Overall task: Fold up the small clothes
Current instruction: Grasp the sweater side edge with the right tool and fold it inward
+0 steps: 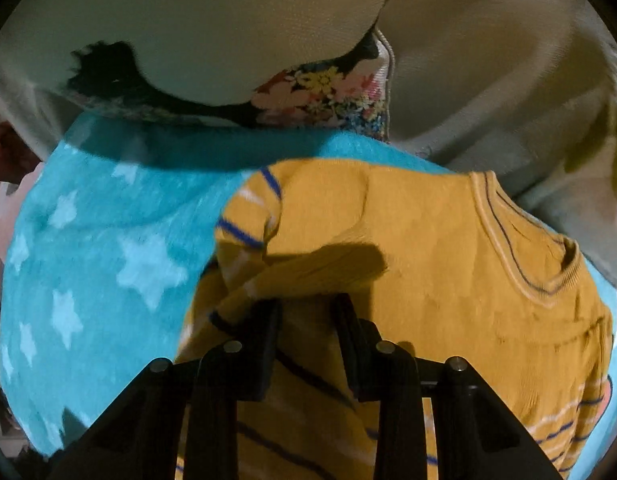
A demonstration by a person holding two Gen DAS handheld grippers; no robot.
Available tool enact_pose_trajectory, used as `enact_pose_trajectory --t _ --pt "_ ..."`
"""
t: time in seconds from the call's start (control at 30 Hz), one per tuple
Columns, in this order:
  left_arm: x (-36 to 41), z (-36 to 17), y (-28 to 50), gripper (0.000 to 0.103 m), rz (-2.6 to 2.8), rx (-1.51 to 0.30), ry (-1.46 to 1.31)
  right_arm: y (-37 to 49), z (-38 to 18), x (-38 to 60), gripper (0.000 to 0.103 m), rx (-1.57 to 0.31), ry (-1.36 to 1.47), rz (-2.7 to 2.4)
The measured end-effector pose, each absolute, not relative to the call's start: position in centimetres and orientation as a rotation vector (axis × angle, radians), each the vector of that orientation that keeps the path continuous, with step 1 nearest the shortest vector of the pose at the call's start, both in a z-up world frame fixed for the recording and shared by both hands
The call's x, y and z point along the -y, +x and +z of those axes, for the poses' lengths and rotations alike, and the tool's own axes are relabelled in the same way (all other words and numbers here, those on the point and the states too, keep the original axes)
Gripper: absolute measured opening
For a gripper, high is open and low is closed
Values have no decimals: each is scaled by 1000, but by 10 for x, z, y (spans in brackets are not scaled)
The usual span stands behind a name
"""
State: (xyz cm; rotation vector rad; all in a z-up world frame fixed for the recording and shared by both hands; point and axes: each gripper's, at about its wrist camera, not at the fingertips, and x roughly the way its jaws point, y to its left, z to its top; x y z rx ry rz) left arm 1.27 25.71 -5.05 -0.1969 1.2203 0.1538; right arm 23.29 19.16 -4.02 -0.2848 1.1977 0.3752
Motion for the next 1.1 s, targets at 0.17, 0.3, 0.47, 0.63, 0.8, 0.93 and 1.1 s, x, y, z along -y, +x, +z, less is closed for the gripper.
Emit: enact_pose_trajectory --t 0.17,0.3,0.47,0.63,0.8,0.93,1.1 --pt "-263 -43 15 75 160 -1219 -216 239 -34 -190 32 -1202 -286 394" --pt "-259 -37 17 75 165 -1218 -202 222 -14 -161 34 -1170 -197 412" --pt "-244 -33 18 75 172 -1219 -198 194 -9 -99 35 -1169 -97 399" --pt "-223 -29 13 75 208 -1220 -216 186 -18 -9 35 -1184 39 326" --pt "-193 -23 4 75 242 -1216 -231 201 -23 100 35 -1166 219 221" --pt "-170 -23 -6 75 267 -1220 -239 218 -29 173 25 -1177 287 146" --pt "-149 -24 -11 75 297 -1217 -268 199 4 192 40 -1137 215 195"
